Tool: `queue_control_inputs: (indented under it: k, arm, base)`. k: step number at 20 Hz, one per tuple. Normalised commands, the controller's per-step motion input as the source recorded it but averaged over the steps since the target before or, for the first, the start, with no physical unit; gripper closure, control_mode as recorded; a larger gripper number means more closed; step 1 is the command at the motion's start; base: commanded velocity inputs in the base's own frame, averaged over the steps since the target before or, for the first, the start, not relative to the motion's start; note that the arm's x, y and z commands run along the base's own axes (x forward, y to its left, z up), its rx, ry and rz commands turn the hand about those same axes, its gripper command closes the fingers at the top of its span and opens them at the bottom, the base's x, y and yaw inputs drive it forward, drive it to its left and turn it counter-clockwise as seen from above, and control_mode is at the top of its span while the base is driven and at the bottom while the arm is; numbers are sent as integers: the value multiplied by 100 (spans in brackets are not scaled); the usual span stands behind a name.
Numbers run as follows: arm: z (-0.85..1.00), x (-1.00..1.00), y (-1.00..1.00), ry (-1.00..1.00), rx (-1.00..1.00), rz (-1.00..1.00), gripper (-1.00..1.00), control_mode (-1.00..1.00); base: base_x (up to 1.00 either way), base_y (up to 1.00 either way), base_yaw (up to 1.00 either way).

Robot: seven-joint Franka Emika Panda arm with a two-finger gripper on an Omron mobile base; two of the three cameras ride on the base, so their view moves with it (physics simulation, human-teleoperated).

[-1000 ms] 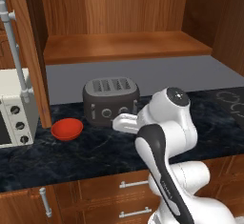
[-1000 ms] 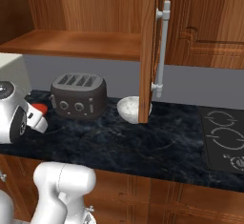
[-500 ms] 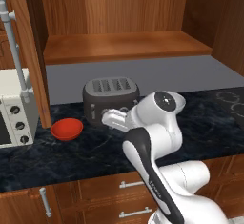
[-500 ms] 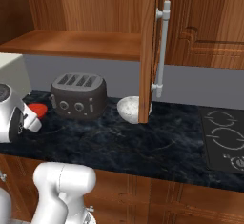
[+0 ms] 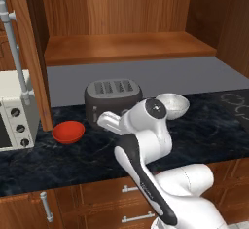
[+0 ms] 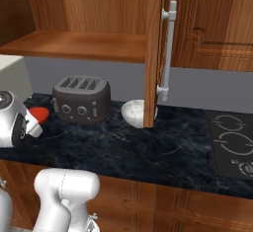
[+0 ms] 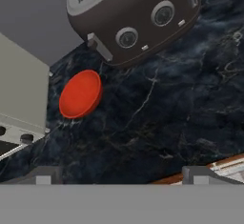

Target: Pick up the bowls on the counter and stack them on top of one another in the open cabinet. Place the smaller bowl on top of the larger bowl.

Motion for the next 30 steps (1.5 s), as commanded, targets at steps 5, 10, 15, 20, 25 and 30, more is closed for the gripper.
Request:
queue_control_inputs:
  k: [5,10,15,20,25,30]
  arm:
    - [-24,41,16,6,2,-1,-100,-100]
    - [-11,42,15,11,2,0,-100,-100]
    - [-9,35,21,13,0,0,-100,-100]
    - [-14,28,32,10,0,0,-100,-100]
    - [-22,26,30,2,0,0,-100,-100]
    - [-20,23,17,-2,0,-1,-100,-100]
  base:
    - [0,0,0]
    - [0,0,0]
    - [0,0,0]
    - [0,0,0]
    - [0,0,0]
    - [0,0,0]
